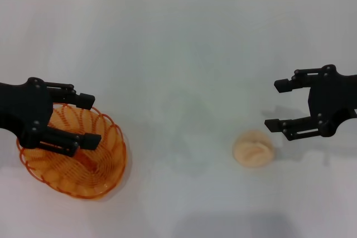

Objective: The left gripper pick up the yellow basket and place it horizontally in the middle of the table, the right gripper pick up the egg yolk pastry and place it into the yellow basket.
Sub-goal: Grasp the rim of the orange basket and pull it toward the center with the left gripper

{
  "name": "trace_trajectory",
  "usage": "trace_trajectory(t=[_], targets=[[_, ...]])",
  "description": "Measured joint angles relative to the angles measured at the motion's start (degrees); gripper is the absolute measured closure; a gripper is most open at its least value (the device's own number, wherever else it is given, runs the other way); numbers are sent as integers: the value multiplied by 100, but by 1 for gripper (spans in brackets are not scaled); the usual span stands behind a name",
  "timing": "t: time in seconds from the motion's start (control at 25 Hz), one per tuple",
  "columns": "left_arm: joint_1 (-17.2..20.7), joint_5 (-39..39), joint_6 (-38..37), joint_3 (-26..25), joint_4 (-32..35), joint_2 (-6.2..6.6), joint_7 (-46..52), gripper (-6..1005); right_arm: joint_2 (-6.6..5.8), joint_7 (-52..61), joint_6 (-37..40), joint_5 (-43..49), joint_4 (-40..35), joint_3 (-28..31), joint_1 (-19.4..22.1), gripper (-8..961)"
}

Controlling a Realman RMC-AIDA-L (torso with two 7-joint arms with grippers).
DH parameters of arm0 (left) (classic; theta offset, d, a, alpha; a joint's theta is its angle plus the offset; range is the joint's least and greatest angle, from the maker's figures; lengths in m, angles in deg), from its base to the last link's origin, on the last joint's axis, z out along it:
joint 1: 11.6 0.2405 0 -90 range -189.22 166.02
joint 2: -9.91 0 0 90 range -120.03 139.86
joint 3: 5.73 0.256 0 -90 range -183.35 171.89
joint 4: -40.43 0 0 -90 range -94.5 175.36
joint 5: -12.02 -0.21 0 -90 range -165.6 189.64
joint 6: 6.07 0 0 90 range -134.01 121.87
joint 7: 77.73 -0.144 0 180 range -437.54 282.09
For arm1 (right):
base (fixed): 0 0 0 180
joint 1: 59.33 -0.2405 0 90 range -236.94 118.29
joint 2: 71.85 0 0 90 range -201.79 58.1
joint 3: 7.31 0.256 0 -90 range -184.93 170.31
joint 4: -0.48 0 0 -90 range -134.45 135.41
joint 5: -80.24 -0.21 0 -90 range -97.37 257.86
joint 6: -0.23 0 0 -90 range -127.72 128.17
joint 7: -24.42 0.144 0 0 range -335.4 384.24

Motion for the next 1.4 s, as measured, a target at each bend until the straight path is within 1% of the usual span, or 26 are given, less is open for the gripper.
trace_trajectory(t=[0.64, 0.72, 0.84, 0.96, 1.08, 1.12, 1.16, 1.24, 1.4], targets=[[-45, -25, 20, -7, 0, 4, 21, 130, 0, -7, -28, -13, 44, 0, 0, 168], [-57, -78, 20, -10, 0, 19, 78, 130, 0, -26, -32, -22, 58, 0, 0, 168], [-117, -276, 24, -77, 0, 77, 273, 130, 0, -47, -37, -39, 61, 1, 0, 169], [-213, -594, 30, -248, 0, 154, 529, 130, 8, -50, -75, -46, 71, 0, 0, 169], [-278, -914, 23, -446, 0, 274, 732, 130, 9, -50, -122, -50, 76, -5, -9, 169], [-278, -914, 23, -446, 0, 274, 732, 130, 9, -47, -135, -53, 80, -6, -19, 169], [-291, -1161, 21, -542, 0, 385, 854, 130, 9, -41, -143, -55, 86, -7, -33, 168], [-308, -1396, 25, -661, 0, 439, 913, 130, 12, -29, -154, -57, 90, -18, -53, 168], [-395, -2179, 30, -1047, 0, 472, 993, 131, 16, -25, -194, -62, 92, -77, -69, 168]])
